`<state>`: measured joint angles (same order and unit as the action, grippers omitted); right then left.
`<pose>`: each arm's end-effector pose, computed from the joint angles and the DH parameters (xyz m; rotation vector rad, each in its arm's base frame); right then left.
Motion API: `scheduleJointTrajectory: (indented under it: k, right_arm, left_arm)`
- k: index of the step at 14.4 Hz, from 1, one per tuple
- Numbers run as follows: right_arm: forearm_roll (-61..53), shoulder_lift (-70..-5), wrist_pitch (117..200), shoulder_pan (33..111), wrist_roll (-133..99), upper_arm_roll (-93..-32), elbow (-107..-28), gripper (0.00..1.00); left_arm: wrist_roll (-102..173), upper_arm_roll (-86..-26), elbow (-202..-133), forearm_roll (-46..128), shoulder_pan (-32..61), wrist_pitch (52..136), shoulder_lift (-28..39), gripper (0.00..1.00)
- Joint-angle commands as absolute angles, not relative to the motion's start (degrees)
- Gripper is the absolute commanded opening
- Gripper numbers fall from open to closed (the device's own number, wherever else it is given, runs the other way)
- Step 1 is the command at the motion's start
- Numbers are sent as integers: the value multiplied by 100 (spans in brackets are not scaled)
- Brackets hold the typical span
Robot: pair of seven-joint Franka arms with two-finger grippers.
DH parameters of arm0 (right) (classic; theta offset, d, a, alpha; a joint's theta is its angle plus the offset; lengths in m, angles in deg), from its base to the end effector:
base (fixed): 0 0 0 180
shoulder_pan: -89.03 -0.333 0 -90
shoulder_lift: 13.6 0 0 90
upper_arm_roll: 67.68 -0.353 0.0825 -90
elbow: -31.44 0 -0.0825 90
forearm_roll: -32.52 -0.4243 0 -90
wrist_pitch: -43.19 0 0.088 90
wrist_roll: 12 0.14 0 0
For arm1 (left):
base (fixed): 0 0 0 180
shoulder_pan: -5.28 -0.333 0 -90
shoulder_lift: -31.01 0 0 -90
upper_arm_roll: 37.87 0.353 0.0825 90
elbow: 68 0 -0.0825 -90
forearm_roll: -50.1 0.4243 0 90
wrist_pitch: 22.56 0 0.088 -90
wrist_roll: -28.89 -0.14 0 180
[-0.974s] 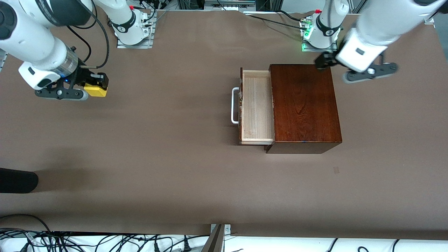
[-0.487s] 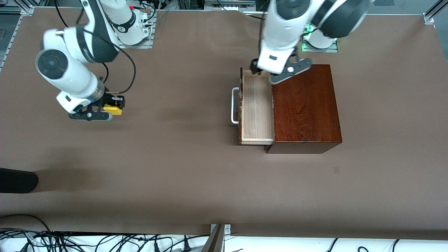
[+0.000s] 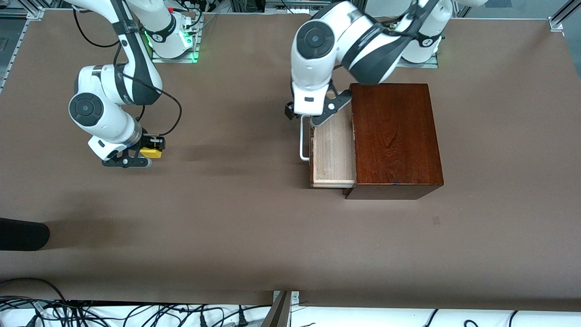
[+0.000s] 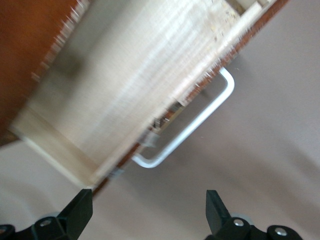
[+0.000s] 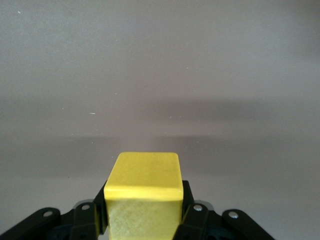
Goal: Open drawer, take yellow block, close drawer
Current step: 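Lower the cube with the right gripper while the left gripper reaches the drawer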
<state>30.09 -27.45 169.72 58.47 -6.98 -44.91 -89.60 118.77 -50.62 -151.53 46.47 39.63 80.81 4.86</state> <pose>0.5854 0.0834 0.2745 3.0615 0.0389 -0.1816 0.5074 -0.5226 0.4072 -2.8610 -1.1788 0.2865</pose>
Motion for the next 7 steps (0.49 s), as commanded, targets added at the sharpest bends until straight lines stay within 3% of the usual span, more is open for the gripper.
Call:
scheduleJointTrajectory:
  k: [1, 2, 4, 7]
  right_arm:
    - [2585, -3159, 17421, 5985, -1234, -4500, -8967, 0]
    - [2523, -3283, 17589, 6046, -1313, -4535, -8967, 0]
    - [2479, -3486, 17783, 6675, -1594, -5042, -8967, 0]
    - [2478, -3776, 18047, 7232, -1780, -5440, -8959, 0]
  left_arm:
    - [12564, -4982, -14701, 4536, 4175, 8474, -70, 100]
    - [12688, -4991, -14701, 4536, 4236, 8615, -193, 97]
    - [12803, -4982, -14710, 4544, 4324, 8879, -413, 73]
    - [12724, -4982, -14710, 4579, 4360, 8985, -564, 16]
